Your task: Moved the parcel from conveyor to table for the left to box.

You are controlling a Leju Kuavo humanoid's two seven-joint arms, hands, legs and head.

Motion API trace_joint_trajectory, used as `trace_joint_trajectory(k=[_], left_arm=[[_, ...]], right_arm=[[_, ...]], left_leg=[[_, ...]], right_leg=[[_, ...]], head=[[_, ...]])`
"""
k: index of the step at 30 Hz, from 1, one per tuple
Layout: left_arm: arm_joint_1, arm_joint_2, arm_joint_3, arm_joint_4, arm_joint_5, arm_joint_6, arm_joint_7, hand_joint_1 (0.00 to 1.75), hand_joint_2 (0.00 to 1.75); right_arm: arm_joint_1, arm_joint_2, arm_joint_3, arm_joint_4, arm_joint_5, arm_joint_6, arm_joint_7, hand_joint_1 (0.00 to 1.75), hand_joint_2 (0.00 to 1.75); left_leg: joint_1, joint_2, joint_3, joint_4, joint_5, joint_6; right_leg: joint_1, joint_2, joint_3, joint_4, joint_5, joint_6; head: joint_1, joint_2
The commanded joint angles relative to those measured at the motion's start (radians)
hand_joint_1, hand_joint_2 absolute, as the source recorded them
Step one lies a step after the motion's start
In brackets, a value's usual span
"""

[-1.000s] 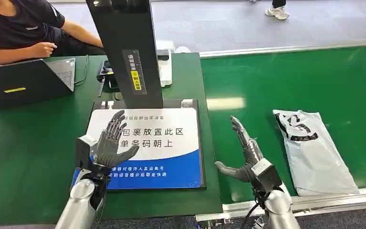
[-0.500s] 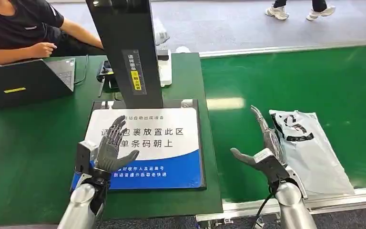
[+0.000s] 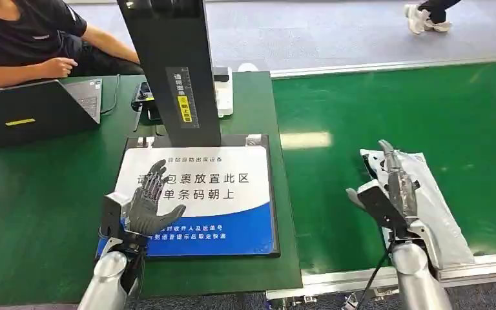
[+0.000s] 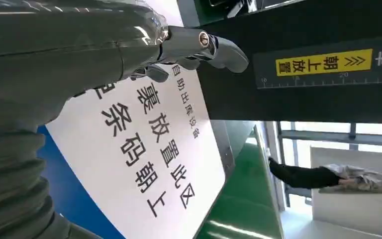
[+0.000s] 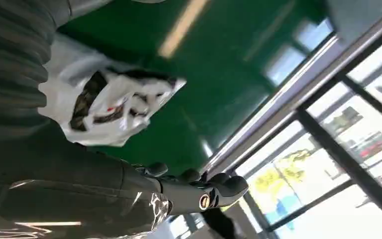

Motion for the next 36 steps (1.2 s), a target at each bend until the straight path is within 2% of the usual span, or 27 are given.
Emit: trace_joint_trajectory(k=[1,3,5,6,8,19,20,21,22,26,32,33,36], left_arm=[[0.003,-0.011,0.046,0.026,-0.007,0.009,0.016,0.00,1.75],[0.008,-0.009,0.045,0.028,-0.006,0.008,0.022,0.00,1.75],[0.009,-0.007,0.040,0.040,-0.007,0.012,0.023,0.00,1.75],[-0.012,-0.006,0.032,0.027,-0.008,0.013,-0.017,0.00,1.75],[-0.025,-0.004,0.025,0.004,0.001,0.013,0.013,0.00,1.75],[-0.015,0.000,0.020,-0.001,0.004,0.017,0.019,0.00,1.75],[-0.015,0.004,0.015,0.005,0.005,0.014,0.025,0.00,1.75],[-0.019,0.014,-0.001,0.022,0.017,0.021,0.022,0.00,1.75],[-0.022,0.015,-0.004,0.032,0.022,0.024,0.019,0.00,1.75],[-0.020,0.029,-0.018,0.045,0.040,0.042,0.004,0.00,1.75],[-0.016,0.030,-0.020,0.039,0.042,0.044,0.003,0.00,1.75],[-0.019,0.031,-0.021,0.044,0.050,0.042,-0.003,0.00,1.75],[-0.023,0.029,-0.020,0.050,0.051,0.042,-0.005,0.00,1.75]], right_arm=[[-0.173,-0.129,-0.154,0.343,0.200,-0.090,0.159,0.00,1.75],[-0.192,-0.143,-0.167,0.423,0.243,-0.079,0.243,0.00,1.75],[-0.204,-0.149,-0.190,0.481,0.233,-0.066,0.282,0.00,1.75],[-0.242,-0.171,-0.186,0.507,0.235,-0.059,0.293,0.00,1.75],[-0.286,-0.210,-0.155,0.550,0.276,0.012,0.358,0.00,1.75],[-0.304,-0.220,-0.141,0.599,0.288,0.025,0.365,0.00,1.75],[-0.335,-0.256,-0.074,0.725,0.307,0.151,0.454,0.00,1.75],[-0.329,-0.269,-0.058,0.794,0.259,0.403,0.393,0.00,1.75],[-0.331,-0.270,-0.051,0.840,0.257,0.364,0.370,0.00,1.75],[-0.357,-0.275,-0.006,0.964,0.194,0.376,0.176,0.00,1.75],[-0.362,-0.275,0.003,0.956,0.188,0.383,0.178,0.00,1.75],[-0.315,-0.276,0.025,0.912,0.098,0.513,-0.020,0.00,1.75],[-0.293,-0.271,0.037,0.908,0.077,0.501,-0.038,0.00,1.75]], left_leg=[[0.000,-0.001,0.002,0.000,0.000,0.000],[0.000,0.000,0.003,-0.002,0.000,0.000],[0.001,0.000,0.003,-0.001,0.000,0.000],[0.000,-0.001,0.005,-0.002,0.000,-0.001],[0.000,-0.002,0.002,0.000,0.000,-0.001],[0.000,0.000,0.002,-0.001,0.000,-0.001],[0.000,0.001,0.003,-0.001,-0.001,-0.001],[0.000,0.000,0.003,-0.001,-0.001,-0.001],[0.000,0.000,0.004,-0.002,-0.001,-0.001],[0.002,-0.003,0.006,-0.004,0.001,-0.001],[0.001,-0.001,0.002,-0.001,0.000,0.000],[0.001,0.000,0.003,-0.002,0.000,-0.001],[0.002,-0.001,0.002,-0.001,0.000,0.000]], right_leg=[[0.000,-0.001,0.002,-0.001,0.000,-0.001],[0.001,0.000,0.004,-0.002,0.001,-0.002],[0.001,0.000,0.004,-0.002,0.001,-0.002],[0.001,-0.002,0.005,-0.003,0.001,-0.003],[0.001,-0.002,0.002,0.000,0.000,-0.002],[0.001,0.000,0.001,-0.001,0.000,-0.002],[0.001,0.000,0.002,-0.001,0.000,-0.002],[0.001,0.000,0.002,-0.001,0.000,-0.003],[0.001,0.000,0.003,-0.001,0.000,-0.003],[0.002,-0.003,0.006,-0.005,0.001,-0.003],[0.001,-0.001,0.002,-0.001,0.000,-0.001],[0.001,0.000,0.002,-0.002,0.000,-0.002],[0.002,-0.002,0.002,-0.002,0.000,-0.001]], head=[[0.000,0.000],[0.000,0.000],[0.000,0.000],[0.000,0.000],[0.000,0.000],[0.000,0.000],[0.000,0.000],[0.000,0.000],[0.000,0.000],[0.000,0.000],[0.000,0.000],[0.000,0.000],[0.000,0.000]])
